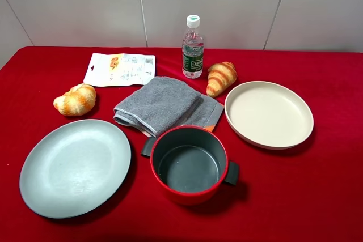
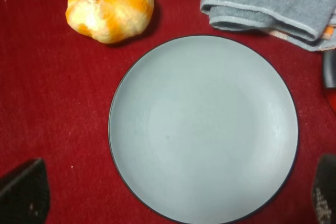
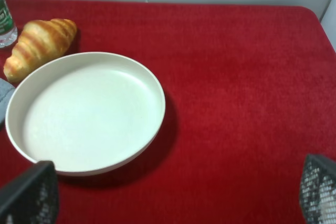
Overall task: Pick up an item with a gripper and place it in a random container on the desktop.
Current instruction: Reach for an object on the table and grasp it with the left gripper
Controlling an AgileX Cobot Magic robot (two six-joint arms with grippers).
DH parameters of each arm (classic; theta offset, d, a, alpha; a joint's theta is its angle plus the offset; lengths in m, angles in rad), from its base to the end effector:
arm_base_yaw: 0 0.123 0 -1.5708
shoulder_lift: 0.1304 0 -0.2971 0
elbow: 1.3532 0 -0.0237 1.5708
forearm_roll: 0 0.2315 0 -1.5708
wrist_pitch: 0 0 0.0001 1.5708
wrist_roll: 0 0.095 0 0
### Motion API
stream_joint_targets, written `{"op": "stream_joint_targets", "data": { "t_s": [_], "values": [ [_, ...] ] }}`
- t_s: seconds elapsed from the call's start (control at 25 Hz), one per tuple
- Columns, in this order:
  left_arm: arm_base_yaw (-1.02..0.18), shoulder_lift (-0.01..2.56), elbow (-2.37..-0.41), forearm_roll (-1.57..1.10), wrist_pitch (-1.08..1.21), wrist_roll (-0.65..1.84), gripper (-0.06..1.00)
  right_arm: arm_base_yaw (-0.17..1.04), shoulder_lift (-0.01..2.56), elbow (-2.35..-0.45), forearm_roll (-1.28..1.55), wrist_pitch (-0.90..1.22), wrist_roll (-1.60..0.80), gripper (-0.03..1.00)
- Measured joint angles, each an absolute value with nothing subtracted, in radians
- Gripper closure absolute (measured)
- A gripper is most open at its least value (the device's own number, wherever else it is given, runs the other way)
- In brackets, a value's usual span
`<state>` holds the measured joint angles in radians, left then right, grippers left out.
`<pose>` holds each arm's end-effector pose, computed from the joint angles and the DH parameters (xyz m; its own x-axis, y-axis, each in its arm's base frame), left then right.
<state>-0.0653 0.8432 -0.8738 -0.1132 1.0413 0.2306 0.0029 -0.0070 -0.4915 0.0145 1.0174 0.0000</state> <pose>0.1163 -0.0169 0.3441 -0.7611 0.2217 -0.6096 0.2589 0.9655 0.0279 -0.0288 0.0011 0.2675 -0.4185 0.0064 -0.9082 -0.0109 0.9999 0.0121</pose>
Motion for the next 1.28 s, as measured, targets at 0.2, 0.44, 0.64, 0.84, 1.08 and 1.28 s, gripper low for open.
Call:
{"op": "stream_joint_targets", "data": {
  "t_s": [0.2,0.44,0.64,0.84,1.08,1.28],
  "values": [
    [-0.065,0.953,-0.918,-0.113,1.037,0.234,-0.05,0.003,-0.007,-0.492,0.015,1.017,0.0,0.27],
    [-0.065,1.075,-0.963,-0.113,1.006,0.237,-0.05,0.003,-0.007,-0.492,0.015,1.017,0.0,0.27],
    [-0.065,1.176,-0.974,-0.113,0.963,0.259,-0.05,0.003,-0.007,-0.492,0.015,1.017,0.0,0.27],
    [-0.065,1.282,-0.975,-0.113,0.908,0.272,-0.05,0.003,-0.007,-0.492,0.015,1.017,0.0,0.27],
    [-0.065,1.425,-1.03,-0.113,0.892,0.299,-0.05,0.003,-0.007,-0.492,0.015,1.017,0.0,0.27],
    [-0.065,1.546,-1.088,-0.113,0.872,0.326,-0.05,0.003,-0.007,-0.492,0.015,1.017,0.0,0.27]
  ]
}}
